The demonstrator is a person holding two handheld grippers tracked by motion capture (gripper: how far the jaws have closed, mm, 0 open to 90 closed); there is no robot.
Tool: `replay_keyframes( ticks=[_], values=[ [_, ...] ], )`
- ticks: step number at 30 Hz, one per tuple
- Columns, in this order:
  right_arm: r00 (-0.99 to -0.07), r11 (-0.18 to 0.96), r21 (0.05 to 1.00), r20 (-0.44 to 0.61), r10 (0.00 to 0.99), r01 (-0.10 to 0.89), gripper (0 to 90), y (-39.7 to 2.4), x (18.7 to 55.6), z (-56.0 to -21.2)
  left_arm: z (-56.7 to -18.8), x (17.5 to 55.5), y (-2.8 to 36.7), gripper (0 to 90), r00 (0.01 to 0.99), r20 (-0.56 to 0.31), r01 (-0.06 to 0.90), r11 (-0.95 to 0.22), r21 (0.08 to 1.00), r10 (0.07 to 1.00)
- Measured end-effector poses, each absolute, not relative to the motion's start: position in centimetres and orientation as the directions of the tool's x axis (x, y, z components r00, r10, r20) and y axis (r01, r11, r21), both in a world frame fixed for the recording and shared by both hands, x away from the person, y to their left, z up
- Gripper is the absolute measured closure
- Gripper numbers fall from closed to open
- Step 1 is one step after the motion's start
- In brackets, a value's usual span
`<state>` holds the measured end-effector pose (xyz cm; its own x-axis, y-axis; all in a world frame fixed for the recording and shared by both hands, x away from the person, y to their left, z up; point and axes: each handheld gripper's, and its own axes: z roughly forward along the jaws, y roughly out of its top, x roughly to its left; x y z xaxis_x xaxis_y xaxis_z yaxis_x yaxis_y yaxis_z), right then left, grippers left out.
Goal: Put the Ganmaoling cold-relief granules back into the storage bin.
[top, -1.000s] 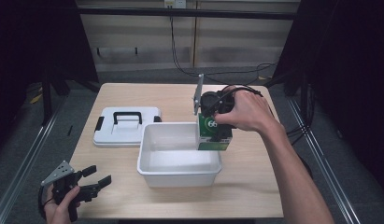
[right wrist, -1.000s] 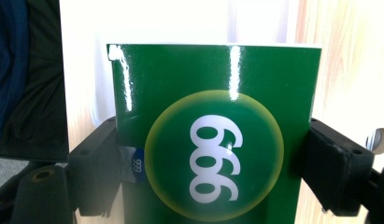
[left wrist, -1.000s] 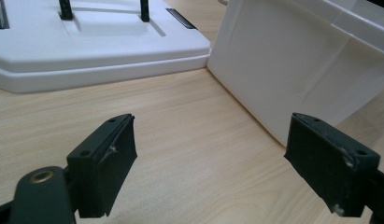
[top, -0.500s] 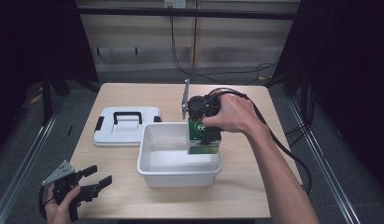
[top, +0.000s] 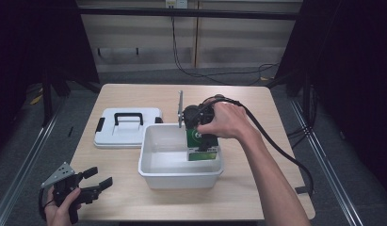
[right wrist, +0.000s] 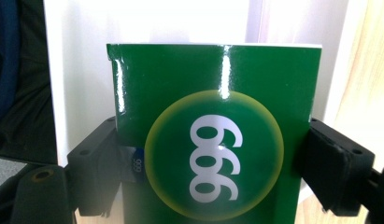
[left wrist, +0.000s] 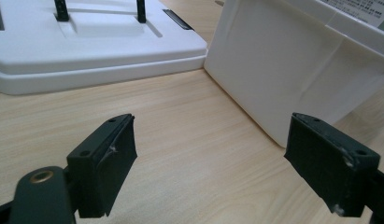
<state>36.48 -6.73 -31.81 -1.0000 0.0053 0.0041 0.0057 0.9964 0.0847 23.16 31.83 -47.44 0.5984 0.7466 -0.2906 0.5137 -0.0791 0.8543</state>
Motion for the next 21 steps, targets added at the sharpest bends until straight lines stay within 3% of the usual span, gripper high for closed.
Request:
replay_keyframes(
  ticks=[21],
  values=[
    [-0.999, 0.996, 0.089, 0.032, 0.025, 0.028, 15.8, -7.5, 37.1, -36.2, -47.5, 23.1, 31.9, 15.9, 0.599, -0.293, 0.515, -0.079, 0.853, 0.745]
  ],
)
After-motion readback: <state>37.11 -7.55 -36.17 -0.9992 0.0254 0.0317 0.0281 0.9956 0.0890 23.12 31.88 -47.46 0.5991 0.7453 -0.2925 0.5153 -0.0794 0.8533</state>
